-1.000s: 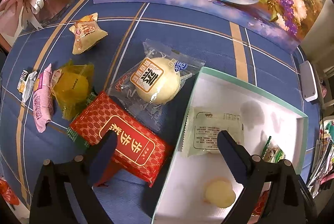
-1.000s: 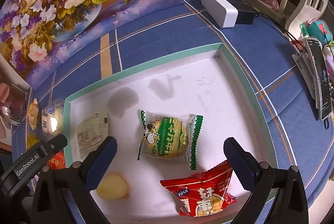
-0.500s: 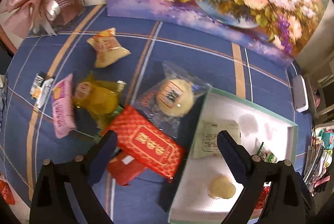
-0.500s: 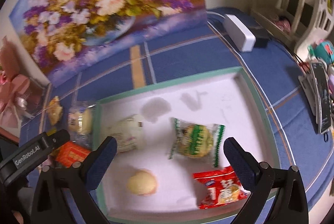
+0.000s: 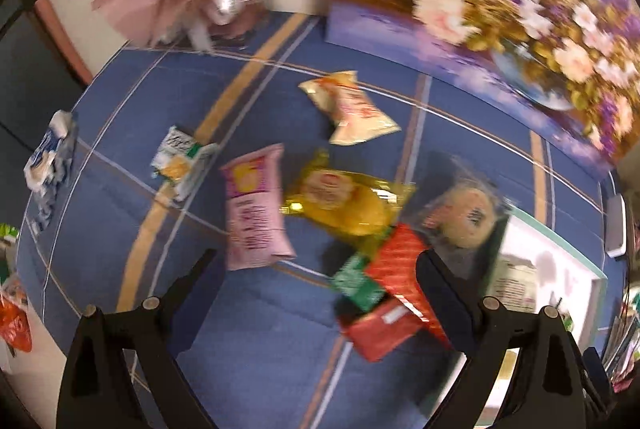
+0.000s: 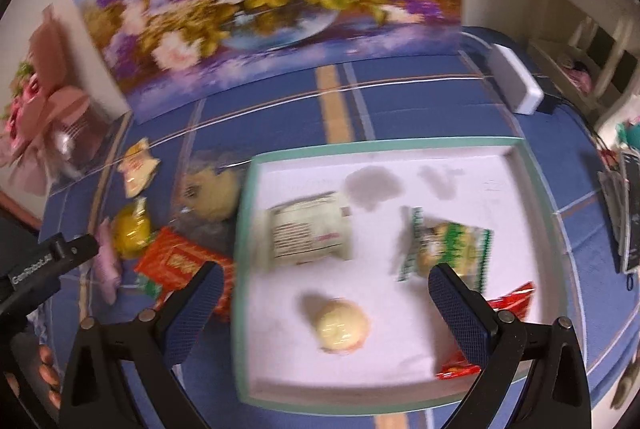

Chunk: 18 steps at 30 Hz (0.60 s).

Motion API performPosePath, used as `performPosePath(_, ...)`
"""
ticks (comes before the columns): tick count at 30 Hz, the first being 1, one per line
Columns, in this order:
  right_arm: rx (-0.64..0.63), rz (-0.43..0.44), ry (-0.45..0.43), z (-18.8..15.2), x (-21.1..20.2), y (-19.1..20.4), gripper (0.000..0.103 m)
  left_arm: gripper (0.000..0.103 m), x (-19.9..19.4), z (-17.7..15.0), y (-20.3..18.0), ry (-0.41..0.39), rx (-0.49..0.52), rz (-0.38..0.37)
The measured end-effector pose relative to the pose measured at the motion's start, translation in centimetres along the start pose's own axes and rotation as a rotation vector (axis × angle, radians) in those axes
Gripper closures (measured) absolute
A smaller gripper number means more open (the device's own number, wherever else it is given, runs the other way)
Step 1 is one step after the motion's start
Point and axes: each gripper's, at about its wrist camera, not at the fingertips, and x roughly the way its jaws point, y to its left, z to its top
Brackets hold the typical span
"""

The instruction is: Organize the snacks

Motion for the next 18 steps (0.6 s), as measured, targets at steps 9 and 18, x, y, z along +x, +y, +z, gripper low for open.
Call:
performPosePath(9,-0.103,0.068,0.026,-1.3,0.8,5.8,0.0,0.007,0.7,0.1,6.0,0.027,-0.117,0.048)
performPosePath(18,-0.15,0.104,0.071,-2.4,2.6,9.0,0.0,0.007,1.5,-0.2,9.4,0.062,-0.175,0.044)
